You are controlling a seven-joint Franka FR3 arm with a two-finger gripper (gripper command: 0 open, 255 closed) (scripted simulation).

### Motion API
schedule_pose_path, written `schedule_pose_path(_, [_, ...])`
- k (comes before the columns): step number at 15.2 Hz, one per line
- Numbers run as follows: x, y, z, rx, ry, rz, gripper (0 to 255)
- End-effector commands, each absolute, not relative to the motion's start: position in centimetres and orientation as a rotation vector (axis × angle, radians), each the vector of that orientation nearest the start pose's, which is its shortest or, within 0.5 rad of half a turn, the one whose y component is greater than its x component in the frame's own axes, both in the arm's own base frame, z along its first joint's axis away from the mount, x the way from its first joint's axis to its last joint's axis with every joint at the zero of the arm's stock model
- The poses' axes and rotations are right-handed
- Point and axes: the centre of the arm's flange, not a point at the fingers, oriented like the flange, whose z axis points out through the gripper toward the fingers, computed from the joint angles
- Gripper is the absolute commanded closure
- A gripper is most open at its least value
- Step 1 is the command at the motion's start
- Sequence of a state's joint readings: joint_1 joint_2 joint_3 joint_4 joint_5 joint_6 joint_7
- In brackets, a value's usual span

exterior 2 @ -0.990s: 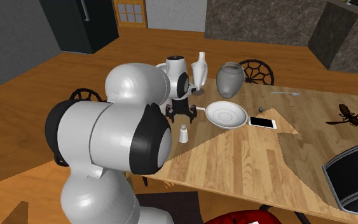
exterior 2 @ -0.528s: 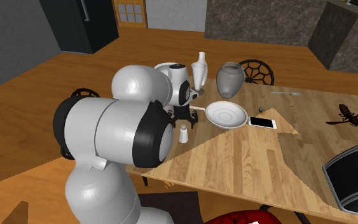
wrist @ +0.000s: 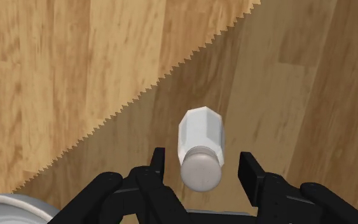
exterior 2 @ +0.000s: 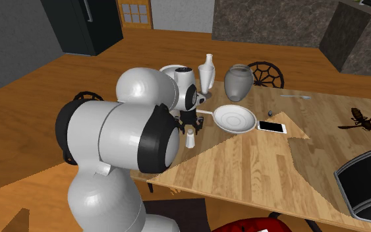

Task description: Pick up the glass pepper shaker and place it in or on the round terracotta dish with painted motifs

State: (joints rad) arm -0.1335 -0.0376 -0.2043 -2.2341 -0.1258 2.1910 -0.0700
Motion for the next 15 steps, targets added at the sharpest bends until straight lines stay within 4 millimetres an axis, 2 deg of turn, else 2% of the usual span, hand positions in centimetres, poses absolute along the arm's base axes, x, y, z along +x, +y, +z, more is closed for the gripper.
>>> schedule_pose_path(1, [48.7,-17.6,38.6,-3.217,0.313,0.040,255])
schedule_pose_path(9, [48.7,-17.6,38.6,-3.217,0.313,0.040,255])
schedule_pose_path(15, [48.7,-17.6,41.8,-3.217,0.313,0.040,255])
